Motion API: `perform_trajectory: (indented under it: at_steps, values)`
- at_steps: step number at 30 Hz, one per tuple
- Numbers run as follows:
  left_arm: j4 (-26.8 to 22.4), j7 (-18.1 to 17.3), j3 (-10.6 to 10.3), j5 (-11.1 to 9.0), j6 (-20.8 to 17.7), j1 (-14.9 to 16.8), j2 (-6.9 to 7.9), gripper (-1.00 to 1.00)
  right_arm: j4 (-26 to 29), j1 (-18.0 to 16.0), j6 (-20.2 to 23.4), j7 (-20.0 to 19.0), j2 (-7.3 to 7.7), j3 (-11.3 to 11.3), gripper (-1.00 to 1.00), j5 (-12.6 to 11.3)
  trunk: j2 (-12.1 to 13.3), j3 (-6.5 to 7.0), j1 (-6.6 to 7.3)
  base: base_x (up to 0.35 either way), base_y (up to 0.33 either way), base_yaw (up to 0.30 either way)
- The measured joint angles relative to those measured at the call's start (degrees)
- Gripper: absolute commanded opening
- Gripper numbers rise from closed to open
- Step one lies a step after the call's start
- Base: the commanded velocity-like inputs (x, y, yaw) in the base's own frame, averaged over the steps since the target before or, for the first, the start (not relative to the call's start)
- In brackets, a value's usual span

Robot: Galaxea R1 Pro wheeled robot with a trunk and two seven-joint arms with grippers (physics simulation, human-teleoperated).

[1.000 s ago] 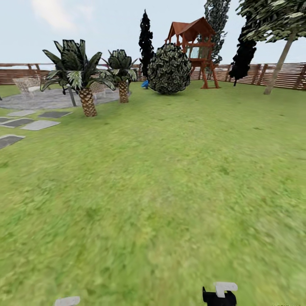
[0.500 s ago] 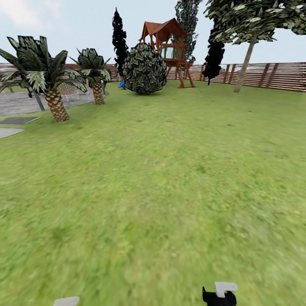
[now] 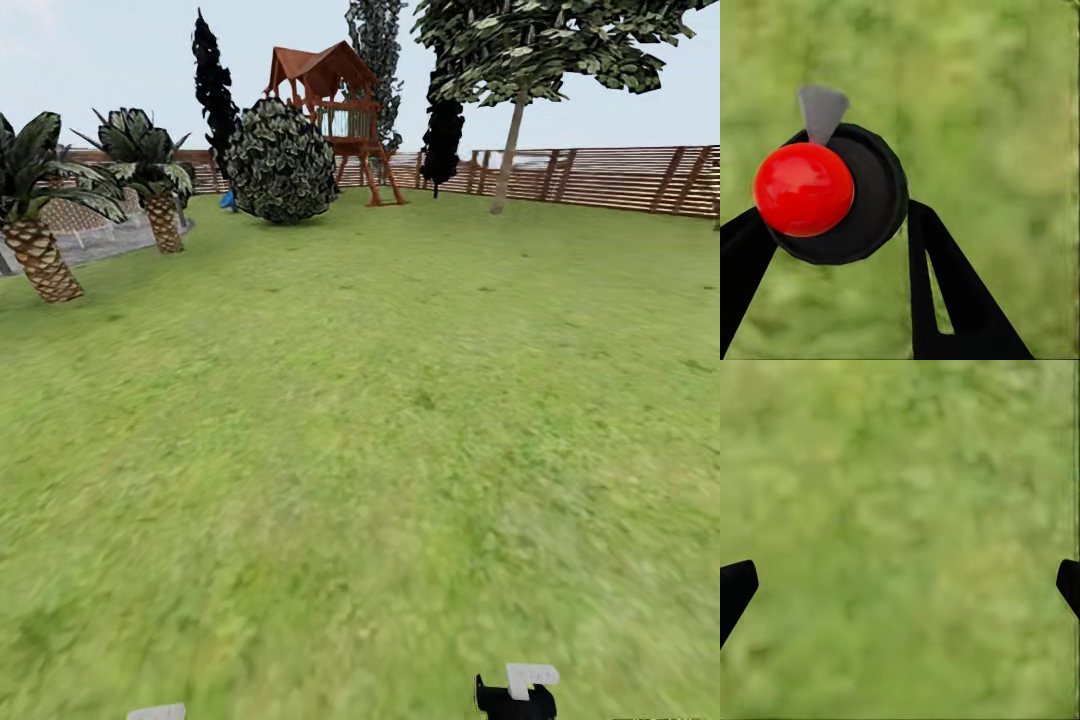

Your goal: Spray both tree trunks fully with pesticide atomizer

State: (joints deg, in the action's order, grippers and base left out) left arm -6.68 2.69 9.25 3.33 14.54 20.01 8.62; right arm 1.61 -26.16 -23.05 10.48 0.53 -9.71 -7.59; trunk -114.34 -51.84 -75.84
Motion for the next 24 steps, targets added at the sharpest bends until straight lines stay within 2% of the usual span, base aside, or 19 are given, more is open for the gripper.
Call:
perform_trajectory:
  at_steps: [12,17,19,22,24]
  values:
    - [0.00,0.00,0.04,0.00,0.00,0.00,0.00,-1.00,0.00,0.00,0.00,0.00,0.00,0.02,1.00,0.00,0.00,-0.41,0.00,0.237,-0.188,-0.295]
    - [-0.04,0.05,0.01,-0.16,-0.02,0.01,-0.37,-1.00,0.04,0.01,0.02,-0.01,0.00,0.00,1.00,0.00,0.00,-0.58,-0.02,0.051,-0.036,-0.295]
    - [-0.05,0.10,0.60,-1.20,-0.06,0.01,-0.17,-1.00,0.05,0.01,0.02,-0.01,0.00,0.00,1.00,0.00,0.00,-0.65,-0.03,0.004,-0.003,-0.295]
    - [-0.04,0.07,1.95,-4.64,0.04,0.01,0.00,-1.00,0.04,0.01,0.02,-0.01,0.00,0.01,1.00,0.00,0.00,-0.75,-0.03,0.001,-0.001,-0.295]
    - [-0.04,0.02,2.08,-5.37,0.08,0.01,0.05,-1.00,0.04,0.01,0.02,-0.01,0.00,0.01,1.00,0.00,0.00,-0.82,-0.03,0.000,0.000,-0.295]
